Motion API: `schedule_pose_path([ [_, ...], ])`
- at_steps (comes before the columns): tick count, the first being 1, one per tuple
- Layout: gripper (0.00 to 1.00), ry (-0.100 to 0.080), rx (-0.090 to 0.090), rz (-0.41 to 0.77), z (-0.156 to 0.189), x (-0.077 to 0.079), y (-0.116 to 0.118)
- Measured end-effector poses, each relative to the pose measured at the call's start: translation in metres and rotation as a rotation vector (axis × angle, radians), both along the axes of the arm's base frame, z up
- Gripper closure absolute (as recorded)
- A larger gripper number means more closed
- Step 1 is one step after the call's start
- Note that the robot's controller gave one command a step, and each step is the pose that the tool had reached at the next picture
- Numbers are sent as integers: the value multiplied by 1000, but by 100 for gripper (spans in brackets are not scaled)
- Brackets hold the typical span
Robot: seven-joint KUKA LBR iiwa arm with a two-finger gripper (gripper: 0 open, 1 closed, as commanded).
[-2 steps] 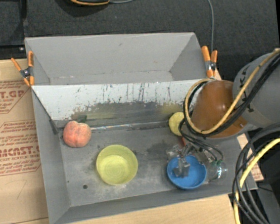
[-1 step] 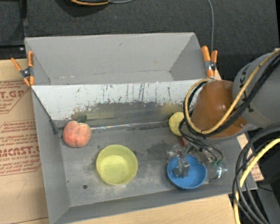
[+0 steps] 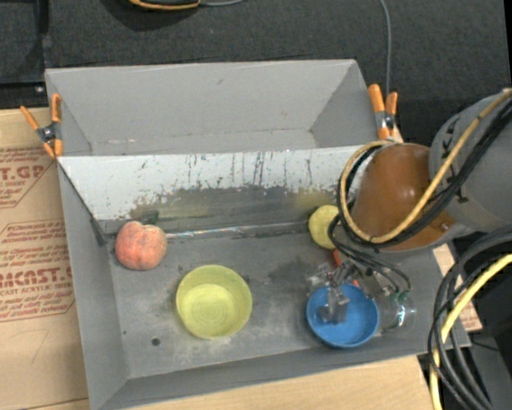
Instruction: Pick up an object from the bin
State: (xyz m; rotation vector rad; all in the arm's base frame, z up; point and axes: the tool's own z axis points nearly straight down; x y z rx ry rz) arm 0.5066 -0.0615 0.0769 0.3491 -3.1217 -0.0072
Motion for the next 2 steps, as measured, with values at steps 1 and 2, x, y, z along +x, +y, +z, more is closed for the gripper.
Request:
schedule_pose_path([
  [1, 100, 7, 0, 0, 15, -2, 0],
  [2, 100, 7, 0, -1, 39, -2, 0],
])
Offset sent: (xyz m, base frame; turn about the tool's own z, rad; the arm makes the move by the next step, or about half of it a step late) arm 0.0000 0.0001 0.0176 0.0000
